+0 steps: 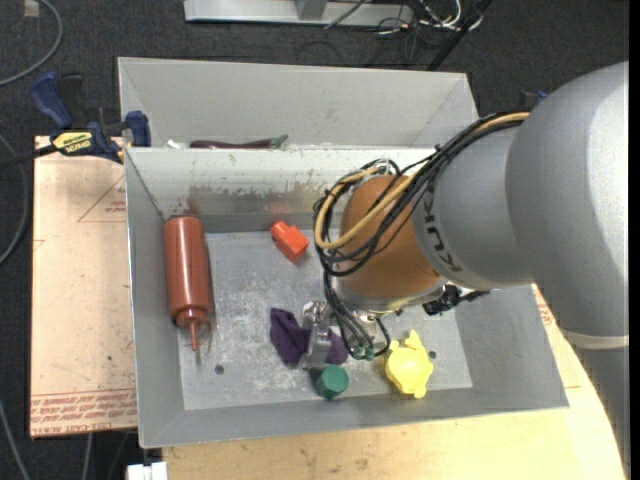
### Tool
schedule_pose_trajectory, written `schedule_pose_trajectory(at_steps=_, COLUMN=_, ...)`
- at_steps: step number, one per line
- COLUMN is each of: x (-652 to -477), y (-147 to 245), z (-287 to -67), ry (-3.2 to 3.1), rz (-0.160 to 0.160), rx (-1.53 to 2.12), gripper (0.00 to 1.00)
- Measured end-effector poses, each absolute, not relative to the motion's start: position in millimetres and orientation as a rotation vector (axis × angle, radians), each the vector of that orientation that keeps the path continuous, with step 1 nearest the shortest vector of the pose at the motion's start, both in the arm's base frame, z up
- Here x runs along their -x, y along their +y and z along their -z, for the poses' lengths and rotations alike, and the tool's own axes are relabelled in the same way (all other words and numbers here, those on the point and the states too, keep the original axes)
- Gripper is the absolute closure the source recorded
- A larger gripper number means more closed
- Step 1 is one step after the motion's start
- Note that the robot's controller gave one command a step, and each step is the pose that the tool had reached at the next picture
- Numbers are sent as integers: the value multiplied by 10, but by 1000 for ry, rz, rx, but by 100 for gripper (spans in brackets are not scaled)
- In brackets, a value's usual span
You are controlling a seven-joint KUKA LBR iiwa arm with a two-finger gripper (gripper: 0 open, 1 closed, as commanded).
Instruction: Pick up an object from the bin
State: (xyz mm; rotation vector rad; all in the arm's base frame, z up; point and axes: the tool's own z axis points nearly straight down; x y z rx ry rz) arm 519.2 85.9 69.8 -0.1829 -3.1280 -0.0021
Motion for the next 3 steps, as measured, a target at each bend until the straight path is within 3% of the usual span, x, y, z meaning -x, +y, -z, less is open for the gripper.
schedule_pose_trajectory(at_steps=1, x=-5145, y=1001, z=-1662, ry=-3126, rz=4, rx=219, gripper=100)
schedule_pose_trajectory(at_steps=2, x=-5145, y=1000, z=-1662, ry=-3126, rz=4, rx=220, gripper=100)
schedule_pose_trajectory(at_steps=3, x=-5107, y=1115, z=-2822, ry=-3119, rz=4, rx=328, gripper=100)
